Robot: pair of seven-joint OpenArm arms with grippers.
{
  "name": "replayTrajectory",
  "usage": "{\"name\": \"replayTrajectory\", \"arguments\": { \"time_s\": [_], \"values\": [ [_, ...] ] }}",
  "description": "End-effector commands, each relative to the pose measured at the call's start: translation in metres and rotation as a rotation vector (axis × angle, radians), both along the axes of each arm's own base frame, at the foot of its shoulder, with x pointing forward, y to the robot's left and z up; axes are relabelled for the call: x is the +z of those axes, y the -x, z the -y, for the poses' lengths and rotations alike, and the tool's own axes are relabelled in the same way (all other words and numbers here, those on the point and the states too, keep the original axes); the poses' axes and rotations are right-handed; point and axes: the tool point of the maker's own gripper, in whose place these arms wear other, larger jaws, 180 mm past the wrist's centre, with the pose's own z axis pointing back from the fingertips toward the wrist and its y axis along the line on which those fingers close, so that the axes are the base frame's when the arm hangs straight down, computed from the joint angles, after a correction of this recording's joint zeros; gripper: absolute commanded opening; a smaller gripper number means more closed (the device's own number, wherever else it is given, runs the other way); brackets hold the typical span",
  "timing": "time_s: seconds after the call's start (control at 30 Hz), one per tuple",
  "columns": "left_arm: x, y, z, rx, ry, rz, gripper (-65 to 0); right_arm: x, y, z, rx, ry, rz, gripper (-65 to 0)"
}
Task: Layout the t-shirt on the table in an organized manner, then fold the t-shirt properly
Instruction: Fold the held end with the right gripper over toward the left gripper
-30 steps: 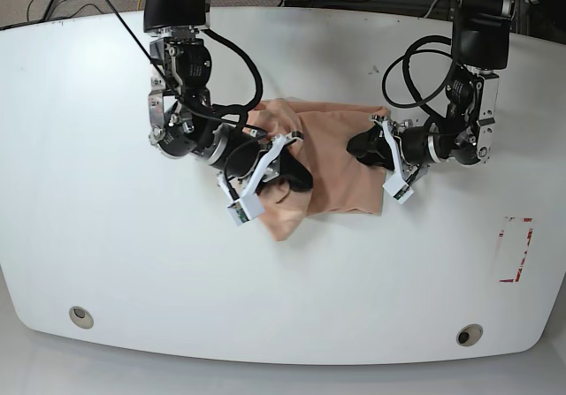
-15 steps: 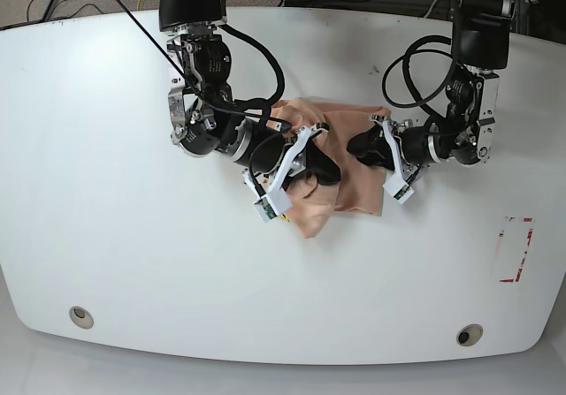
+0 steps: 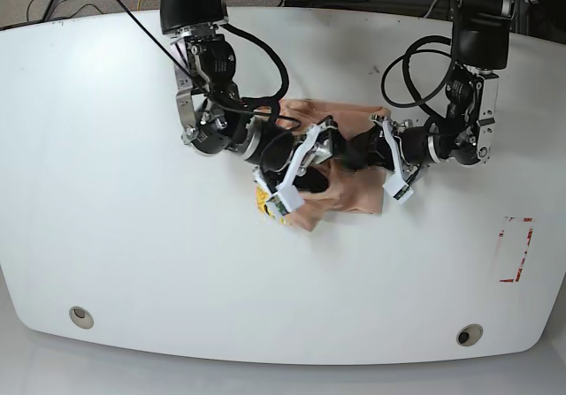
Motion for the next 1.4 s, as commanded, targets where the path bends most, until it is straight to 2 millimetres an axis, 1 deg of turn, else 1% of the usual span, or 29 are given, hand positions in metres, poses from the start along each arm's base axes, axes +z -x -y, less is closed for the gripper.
{"name": "replayTrajectory", "arguments": {
  "time_s": [0.0, 0.13, 0.23, 0.33, 0.43, 0.53, 0.67, 0.7, 0.77, 0.8, 0.83, 0.87, 0.9, 1.03, 1.17, 1.3, 1.37],
  "values": [
    [-0.036, 0.031, -0.024, -0.052, -0.202, -0.141, -47.4, 0.032, -0.002, -0.025, 0.065, -0.057, 0.086, -19.2],
    [-0.036, 0.03, -0.023, -0.052, -0.199, -0.139, -47.2, 0.034, 0.006, -0.038, 0.11, -0.056, 0.095, -20.3],
    [-0.034, 0.029, -0.021, -0.052, -0.193, -0.133, -47.2, 0.036, 0.008, -0.039, 0.116, -0.056, 0.1, -21.7],
    [-0.033, 0.028, -0.021, -0.051, -0.191, -0.13, -47.2, 0.039, 0.007, -0.035, 0.112, -0.049, 0.117, -23.1],
    [-0.032, 0.027, -0.021, -0.049, -0.189, -0.127, -47.2, 0.038, 0.005, -0.021, 0.107, -0.013, 0.142, -24.9],
    [-0.027, 0.022, -0.018, -0.042, -0.164, -0.116, -47.1, 0.033, 0.004, -0.009, 0.102, 0.023, 0.148, -26.0],
    [-0.017, 0.014, -0.01, -0.027, -0.101, -0.103, -47.1, 0.027, -0.005, 0.017, 0.055, 0.059, 0.149, -27.3],
    [-0.016, 0.014, -0.009, -0.025, -0.092, -0.102, -46.9, 0.026, -0.006, 0.02, 0.051, 0.064, 0.148, -27.4],
    [-0.012, 0.012, -0.006, -0.02, -0.065, -0.1, -44.7, 0.021, -0.007, 0.029, 0.037, 0.081, 0.141, -28.2],
    [-0.011, 0.012, -0.004, -0.017, -0.051, -0.099, -42.9, 0.019, -0.007, 0.032, 0.032, 0.088, 0.136, -28.7],
    [-0.008, 0.01, -0.001, -0.013, -0.03, -0.095, -40.0, 0.016, -0.01, 0.041, 0.014, 0.1, 0.133, -29.5],
    [-0.006, 0.01, 0.0, -0.011, -0.021, -0.095, -38.8, 0.016, -0.011, 0.044, 0.005, 0.104, 0.132, -29.5],
    [-0.001, 0.006, 0.001, -0.01, -0.007, -0.081, -37.1, 0.015, -0.013, 0.049, -0.004, 0.108, 0.132, -29.5],
    [0.018, -0.003, 0.01, -0.018, 0.036, -0.029, -31.9, 0.011, -0.015, 0.06, -0.02, 0.129, 0.129, -29.3],
    [0.033, -0.007, 0.018, -0.029, 0.068, 0.013, -28.1, -0.001, -0.016, 0.066, -0.024, 0.147, 0.097, -29.3],
    [0.048, -0.011, 0.022, -0.033, 0.109, 0.042, -27.4, -0.007, -0.016, 0.065, -0.023, 0.149, 0.079, -29.3],
    [0.056, -0.013, 0.016, -0.03, 0.121, 0.058, -27.4, -0.005, -0.017, 0.065, -0.023, 0.148, 0.082, -29.3]
  ]
}}
